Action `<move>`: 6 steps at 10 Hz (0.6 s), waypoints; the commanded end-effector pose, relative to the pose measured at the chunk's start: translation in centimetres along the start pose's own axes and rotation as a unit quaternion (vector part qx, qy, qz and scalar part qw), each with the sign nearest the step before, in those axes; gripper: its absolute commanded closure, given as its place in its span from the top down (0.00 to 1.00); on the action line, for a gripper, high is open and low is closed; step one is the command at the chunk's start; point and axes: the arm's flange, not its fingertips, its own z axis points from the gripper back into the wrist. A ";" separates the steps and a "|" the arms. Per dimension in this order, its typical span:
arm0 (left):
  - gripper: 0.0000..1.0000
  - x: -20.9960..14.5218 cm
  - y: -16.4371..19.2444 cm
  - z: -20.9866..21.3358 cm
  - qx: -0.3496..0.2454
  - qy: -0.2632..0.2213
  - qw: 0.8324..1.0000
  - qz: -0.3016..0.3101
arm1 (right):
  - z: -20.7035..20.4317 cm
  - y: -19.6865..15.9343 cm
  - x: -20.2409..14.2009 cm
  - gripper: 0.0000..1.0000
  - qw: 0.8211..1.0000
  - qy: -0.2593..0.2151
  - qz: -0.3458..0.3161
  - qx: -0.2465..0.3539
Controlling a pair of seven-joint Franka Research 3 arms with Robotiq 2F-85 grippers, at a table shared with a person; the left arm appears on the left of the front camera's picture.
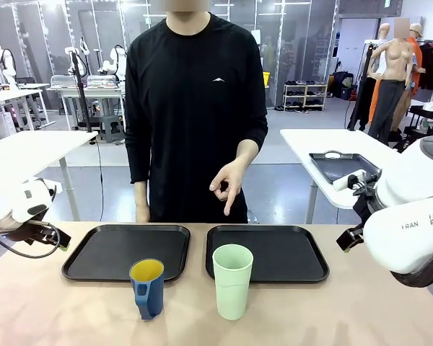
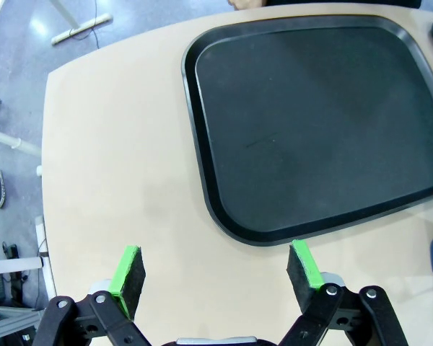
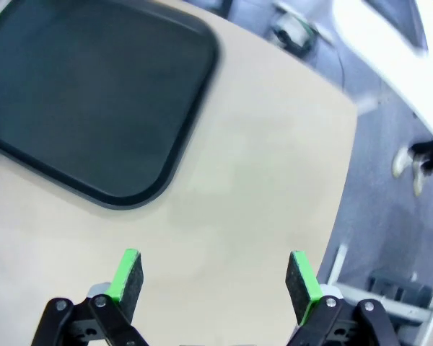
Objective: Sort and store the cups by type.
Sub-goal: Pick up the Reusable plastic cup.
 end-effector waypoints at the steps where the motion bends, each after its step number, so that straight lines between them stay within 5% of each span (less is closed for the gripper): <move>1: 1.00 0.0 0.0 0.0 0.000 -0.001 1.000 0.000 | 2.8 -1.0 -1.8 1.00 0.993 -0.027 0.113 0.016; 6: 1.00 0.0 0.0 0.0 0.000 -0.001 1.000 0.000 | 5.5 -0.3 -3.0 1.00 0.921 -0.011 0.381 0.083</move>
